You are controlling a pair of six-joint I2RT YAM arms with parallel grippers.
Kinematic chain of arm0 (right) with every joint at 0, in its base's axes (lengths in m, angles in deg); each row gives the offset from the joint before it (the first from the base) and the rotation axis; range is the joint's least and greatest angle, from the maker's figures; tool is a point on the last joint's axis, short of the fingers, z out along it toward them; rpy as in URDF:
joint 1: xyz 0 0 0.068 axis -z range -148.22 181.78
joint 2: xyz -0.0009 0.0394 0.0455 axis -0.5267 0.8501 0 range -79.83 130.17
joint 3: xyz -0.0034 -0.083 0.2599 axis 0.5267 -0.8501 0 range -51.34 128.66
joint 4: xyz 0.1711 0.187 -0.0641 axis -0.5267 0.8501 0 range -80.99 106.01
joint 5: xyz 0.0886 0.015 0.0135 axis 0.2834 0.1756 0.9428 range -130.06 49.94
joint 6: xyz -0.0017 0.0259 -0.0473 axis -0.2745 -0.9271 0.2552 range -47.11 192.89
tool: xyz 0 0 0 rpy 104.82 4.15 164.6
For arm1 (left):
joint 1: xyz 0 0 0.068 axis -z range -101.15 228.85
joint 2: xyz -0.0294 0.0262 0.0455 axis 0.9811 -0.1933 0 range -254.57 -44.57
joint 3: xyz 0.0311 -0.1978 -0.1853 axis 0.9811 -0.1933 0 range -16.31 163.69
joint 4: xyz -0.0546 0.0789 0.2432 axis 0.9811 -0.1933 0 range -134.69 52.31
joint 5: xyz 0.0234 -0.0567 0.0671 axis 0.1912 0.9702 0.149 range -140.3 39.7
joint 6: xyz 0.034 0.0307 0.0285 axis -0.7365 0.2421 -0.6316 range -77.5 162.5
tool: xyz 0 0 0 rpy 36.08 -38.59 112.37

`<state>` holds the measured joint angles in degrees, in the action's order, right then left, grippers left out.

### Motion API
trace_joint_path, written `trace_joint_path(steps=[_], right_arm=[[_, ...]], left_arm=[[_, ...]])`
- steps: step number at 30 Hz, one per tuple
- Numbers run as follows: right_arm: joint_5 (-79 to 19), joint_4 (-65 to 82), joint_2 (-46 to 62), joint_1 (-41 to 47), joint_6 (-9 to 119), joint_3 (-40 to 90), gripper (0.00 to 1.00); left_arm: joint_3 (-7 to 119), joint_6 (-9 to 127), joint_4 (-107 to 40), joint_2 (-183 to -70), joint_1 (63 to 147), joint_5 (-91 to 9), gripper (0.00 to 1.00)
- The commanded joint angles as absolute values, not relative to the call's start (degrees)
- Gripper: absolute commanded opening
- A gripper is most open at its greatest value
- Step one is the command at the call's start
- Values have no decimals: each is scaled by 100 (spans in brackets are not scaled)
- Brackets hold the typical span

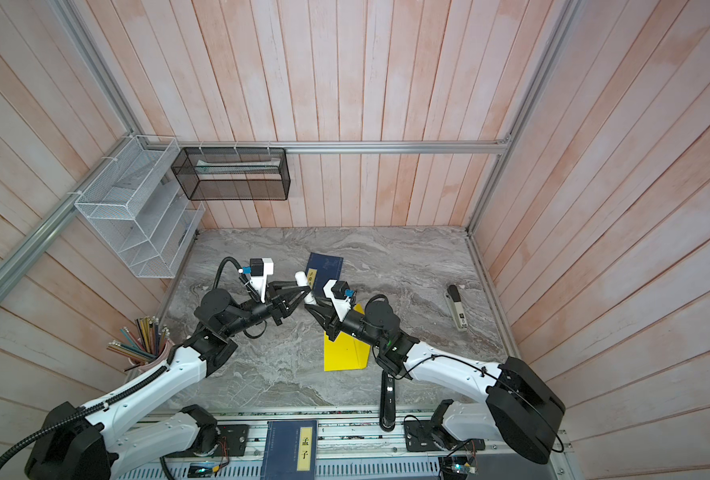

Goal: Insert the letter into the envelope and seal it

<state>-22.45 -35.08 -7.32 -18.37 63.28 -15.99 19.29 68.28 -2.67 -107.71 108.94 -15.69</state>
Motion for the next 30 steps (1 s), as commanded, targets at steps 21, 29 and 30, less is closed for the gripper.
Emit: trace_joint_path(steps=[21,29,30], right_arm=[[-4770,-7152,-340,-2824,8454,-3203,65],[-5109,-8043,97,-2907,9071,-3124,67],[-5108,-8013,127,-2910,9113,-3079,67]], left_arm=[[1557,9784,437,-10919,10760,-2985,0],[1529,10383,548,-10961,10776,-2790,0],[1540,10386,529,-10961,10792,-2790,0]])
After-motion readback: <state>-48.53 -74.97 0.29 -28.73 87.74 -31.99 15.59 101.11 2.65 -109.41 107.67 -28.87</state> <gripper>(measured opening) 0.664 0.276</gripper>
